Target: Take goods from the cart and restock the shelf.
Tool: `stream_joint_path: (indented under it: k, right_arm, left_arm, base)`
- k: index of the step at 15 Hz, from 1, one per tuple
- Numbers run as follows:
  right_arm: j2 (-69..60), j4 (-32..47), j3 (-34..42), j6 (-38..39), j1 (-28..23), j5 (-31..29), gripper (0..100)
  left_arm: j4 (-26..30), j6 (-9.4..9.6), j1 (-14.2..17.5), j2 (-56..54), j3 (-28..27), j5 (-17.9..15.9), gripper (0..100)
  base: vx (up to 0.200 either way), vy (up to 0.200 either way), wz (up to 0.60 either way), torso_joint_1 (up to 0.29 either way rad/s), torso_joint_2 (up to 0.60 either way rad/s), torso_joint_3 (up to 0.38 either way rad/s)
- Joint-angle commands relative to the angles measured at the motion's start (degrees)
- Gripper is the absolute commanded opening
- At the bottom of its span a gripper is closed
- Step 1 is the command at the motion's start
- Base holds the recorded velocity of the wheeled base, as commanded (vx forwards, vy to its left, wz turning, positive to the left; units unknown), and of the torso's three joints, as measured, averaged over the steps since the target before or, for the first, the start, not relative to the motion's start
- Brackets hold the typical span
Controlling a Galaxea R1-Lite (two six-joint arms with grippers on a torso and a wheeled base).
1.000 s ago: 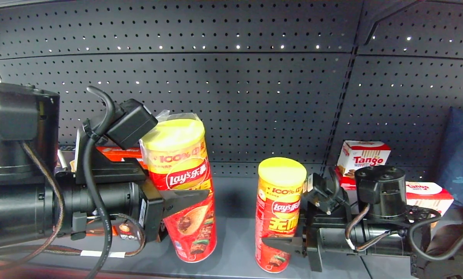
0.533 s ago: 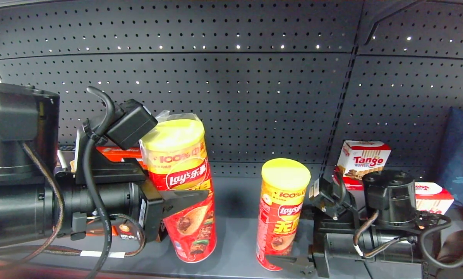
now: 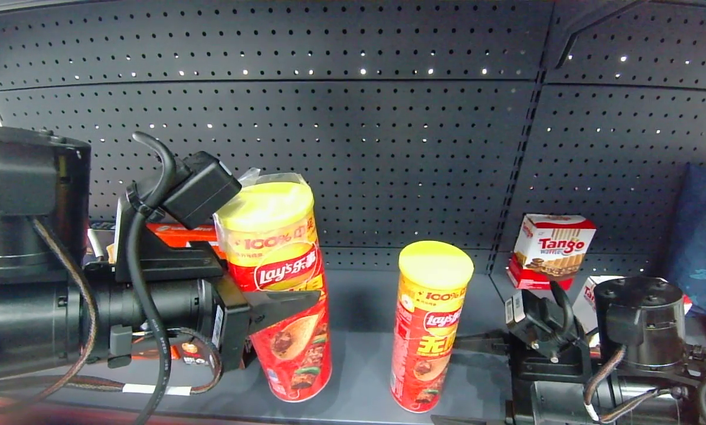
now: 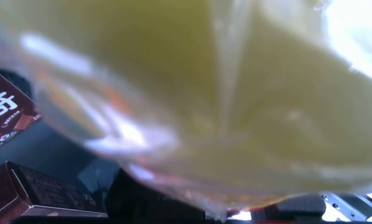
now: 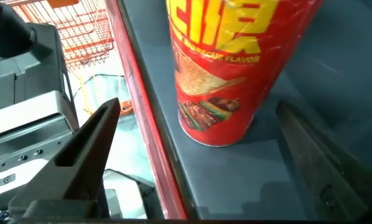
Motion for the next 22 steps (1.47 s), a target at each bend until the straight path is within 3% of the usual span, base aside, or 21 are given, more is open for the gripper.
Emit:
stream_joint_path:
  k: [1,19,22]
  right_arm:
    - [-0.51,-0.05,0.23,-0.02,0.13,0.14,100]
    - [-2.97,-0.49,3.75,-0.20,4.88,0.49,100]
    - [-7.45,-1.81,4.98,-0.02,3.12,0.14,100]
  left_arm:
    - [-0.03,0.00,0.00,0.11,0.00,0.01,0]
    - [-0.03,-0.09,0.09,0.11,0.70,0.09,0]
    - [-0.03,-0.09,0.09,0.02,0.70,0.09,0]
  base:
    - [0.000,0.000,0.00,0.000,0.00,0.000]
    - [0.000,0.000,0.00,0.000,0.00,0.000]
    - [0.000,0.000,0.00,0.000,0.00,0.000]
